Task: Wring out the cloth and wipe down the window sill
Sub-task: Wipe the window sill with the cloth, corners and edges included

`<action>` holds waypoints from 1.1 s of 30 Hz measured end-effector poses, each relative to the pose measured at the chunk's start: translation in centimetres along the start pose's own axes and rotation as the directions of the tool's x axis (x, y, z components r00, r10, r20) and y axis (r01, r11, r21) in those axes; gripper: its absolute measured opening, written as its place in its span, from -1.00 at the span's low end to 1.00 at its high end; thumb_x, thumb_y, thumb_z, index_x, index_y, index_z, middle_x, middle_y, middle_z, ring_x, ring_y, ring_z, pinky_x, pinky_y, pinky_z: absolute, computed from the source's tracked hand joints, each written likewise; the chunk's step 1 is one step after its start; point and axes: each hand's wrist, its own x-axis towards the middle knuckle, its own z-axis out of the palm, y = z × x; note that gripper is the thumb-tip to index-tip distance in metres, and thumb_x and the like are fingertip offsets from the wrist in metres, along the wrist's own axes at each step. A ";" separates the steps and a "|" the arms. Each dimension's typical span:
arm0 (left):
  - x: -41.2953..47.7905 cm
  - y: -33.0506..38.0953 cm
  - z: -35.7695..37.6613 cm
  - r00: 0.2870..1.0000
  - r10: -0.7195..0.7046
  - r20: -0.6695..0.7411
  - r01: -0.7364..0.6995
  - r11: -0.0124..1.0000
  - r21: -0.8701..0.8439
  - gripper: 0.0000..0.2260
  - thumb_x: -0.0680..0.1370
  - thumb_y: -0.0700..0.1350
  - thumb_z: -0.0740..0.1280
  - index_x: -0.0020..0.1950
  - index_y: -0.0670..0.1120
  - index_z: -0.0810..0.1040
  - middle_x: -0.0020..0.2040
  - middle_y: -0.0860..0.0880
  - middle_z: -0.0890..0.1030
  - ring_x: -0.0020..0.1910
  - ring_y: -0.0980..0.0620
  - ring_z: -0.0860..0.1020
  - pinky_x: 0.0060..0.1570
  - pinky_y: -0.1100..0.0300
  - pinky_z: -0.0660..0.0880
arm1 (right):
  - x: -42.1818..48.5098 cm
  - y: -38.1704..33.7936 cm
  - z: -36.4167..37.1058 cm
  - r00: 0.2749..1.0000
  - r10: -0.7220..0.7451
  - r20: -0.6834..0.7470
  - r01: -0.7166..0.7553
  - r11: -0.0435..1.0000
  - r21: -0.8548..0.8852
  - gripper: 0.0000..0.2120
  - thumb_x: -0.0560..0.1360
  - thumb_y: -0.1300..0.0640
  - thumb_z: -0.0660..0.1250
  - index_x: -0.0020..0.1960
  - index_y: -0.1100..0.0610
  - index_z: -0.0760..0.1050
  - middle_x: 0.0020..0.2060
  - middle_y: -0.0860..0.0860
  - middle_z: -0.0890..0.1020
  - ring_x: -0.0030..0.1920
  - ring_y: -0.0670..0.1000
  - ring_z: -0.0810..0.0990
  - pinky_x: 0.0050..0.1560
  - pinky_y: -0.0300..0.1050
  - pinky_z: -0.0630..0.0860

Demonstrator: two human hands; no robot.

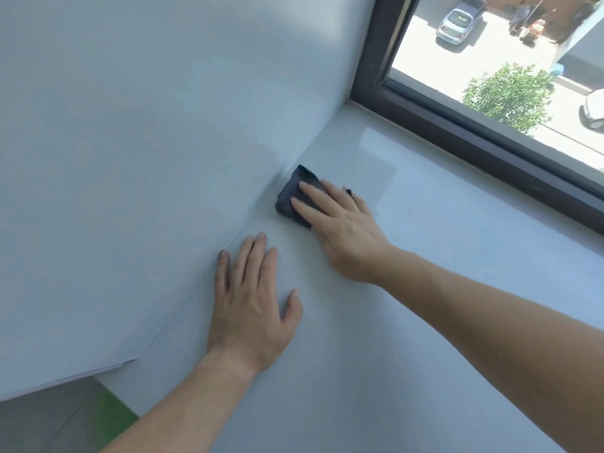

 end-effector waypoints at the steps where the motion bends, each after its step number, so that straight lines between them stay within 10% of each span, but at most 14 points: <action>1: 0.0 -0.1 0.0 1.000 0.003 0.007 -0.003 1.000 -0.003 -0.40 0.50 0.11 0.16 0.42 -0.23 0.41 0.53 -0.19 0.32 0.54 -0.13 0.23 0.48 -0.24 0.13 | -0.4 0.4 -0.1 0.998 -0.055 0.032 0.055 0.998 -0.004 -0.50 0.63 0.10 0.07 0.56 -0.12 0.17 0.59 -0.12 0.11 0.57 0.08 0.03 0.51 0.08 -0.03; 8: -2.3 -0.5 -0.3 0.999 -0.006 0.048 0.010 0.998 -0.069 -0.41 0.53 0.15 0.12 0.48 -0.12 0.37 0.58 -0.17 0.23 0.58 -0.11 0.12 0.51 -0.19 0.03 | 1.9 2.6 -1.3 0.939 0.335 -0.075 -0.332 0.942 0.049 -0.52 0.66 0.11 0.04 0.56 -0.10 0.15 0.59 -0.12 0.08 0.57 0.09 0.00 0.53 0.15 -0.04; 14: -4.0 -1.0 -0.1 0.996 0.050 0.068 -0.048 0.999 -0.024 -0.40 0.54 0.12 0.12 0.52 -0.14 0.33 0.59 -0.17 0.18 0.59 -0.13 0.09 0.51 -0.23 0.05 | -4.8 -1.4 0.6 0.999 -0.036 0.011 0.036 0.999 0.002 -0.53 0.62 0.08 0.03 0.52 -0.13 0.25 0.56 -0.12 0.20 0.55 0.05 0.13 0.52 0.08 0.01; 19: -4.1 -0.9 -0.1 0.996 0.053 0.067 -0.052 0.999 -0.014 -0.39 0.52 0.12 0.13 0.51 -0.16 0.34 0.58 -0.21 0.21 0.58 -0.16 0.11 0.50 -0.26 0.08 | -2.1 4.4 -1.4 0.891 0.439 -0.119 -0.435 0.898 0.062 -0.53 0.65 0.10 0.07 0.54 -0.10 0.21 0.59 -0.08 0.14 0.56 0.12 0.08 0.51 0.19 0.05; 26: -4.0 -1.1 -0.1 0.998 0.063 0.031 -0.062 0.998 -0.029 -0.40 0.52 0.11 0.13 0.48 -0.18 0.36 0.57 -0.22 0.22 0.58 -0.17 0.12 0.50 -0.26 0.05 | -9.1 -2.3 1.5 1.000 -0.001 -0.013 0.002 1.000 0.011 -0.47 0.62 0.19 0.16 0.53 -0.15 0.21 0.57 -0.13 0.17 0.56 0.06 0.11 0.53 0.09 0.01; 30: -4.1 -1.0 0.1 0.998 0.068 0.007 -0.068 0.997 -0.032 -0.41 0.53 0.12 0.13 0.47 -0.19 0.36 0.56 -0.23 0.24 0.57 -0.17 0.13 0.51 -0.25 0.04 | -6.5 3.0 -1.0 0.917 0.390 -0.090 -0.385 0.921 0.060 -0.52 0.66 0.12 0.08 0.56 -0.12 0.17 0.59 -0.12 0.10 0.57 0.06 0.03 0.52 0.16 0.02; 33: -4.2 -1.0 -0.2 0.999 0.048 -0.022 -0.049 0.997 -0.051 -0.46 0.52 0.09 0.17 0.40 -0.20 0.43 0.51 -0.24 0.33 0.54 -0.18 0.23 0.50 -0.23 0.09 | -8.2 -0.4 0.6 0.943 0.316 -0.105 -0.312 0.948 0.056 -0.51 0.65 0.12 0.09 0.55 -0.11 0.16 0.59 -0.12 0.09 0.57 0.07 0.01 0.53 0.14 -0.01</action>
